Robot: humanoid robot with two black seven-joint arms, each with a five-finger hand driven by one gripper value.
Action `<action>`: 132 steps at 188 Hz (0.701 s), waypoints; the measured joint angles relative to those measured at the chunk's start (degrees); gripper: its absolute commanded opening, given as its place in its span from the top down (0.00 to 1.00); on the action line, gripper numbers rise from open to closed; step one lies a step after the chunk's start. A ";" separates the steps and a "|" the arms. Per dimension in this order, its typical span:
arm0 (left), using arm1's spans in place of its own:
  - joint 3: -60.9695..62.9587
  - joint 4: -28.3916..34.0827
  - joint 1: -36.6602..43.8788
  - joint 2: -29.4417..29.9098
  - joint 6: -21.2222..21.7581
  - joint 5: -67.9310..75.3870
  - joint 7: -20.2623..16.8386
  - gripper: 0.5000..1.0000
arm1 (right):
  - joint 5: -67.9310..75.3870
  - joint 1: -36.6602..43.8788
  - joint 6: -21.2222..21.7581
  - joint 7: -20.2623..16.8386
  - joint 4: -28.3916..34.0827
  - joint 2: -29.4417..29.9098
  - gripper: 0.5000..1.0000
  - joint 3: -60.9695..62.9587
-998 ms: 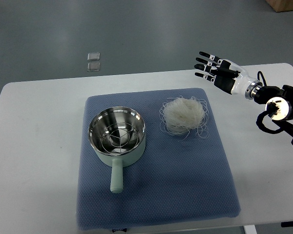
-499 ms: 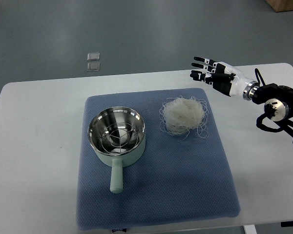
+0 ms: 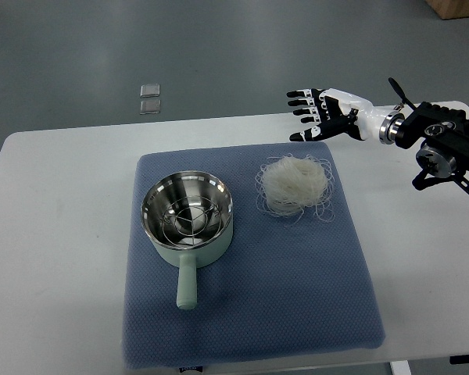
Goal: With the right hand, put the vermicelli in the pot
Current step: 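Lower the right hand onto the vermicelli and close fingers around it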
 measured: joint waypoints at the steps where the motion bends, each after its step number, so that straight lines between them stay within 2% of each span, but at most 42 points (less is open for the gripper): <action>1: 0.00 0.00 0.00 0.00 0.00 0.00 0.00 0.00 | -0.37 0.01 0.01 0.00 0.07 0.00 0.15 -0.01; 44: -0.08 0.01 0.01 0.00 -0.01 0.02 0.00 0.00 | -15.08 -0.02 -0.81 0.00 3.51 -0.07 0.15 -1.69; 132: -0.02 0.01 0.01 0.00 -0.02 0.02 0.00 0.00 | -28.24 0.45 -2.62 -0.09 2.98 0.68 0.15 -9.04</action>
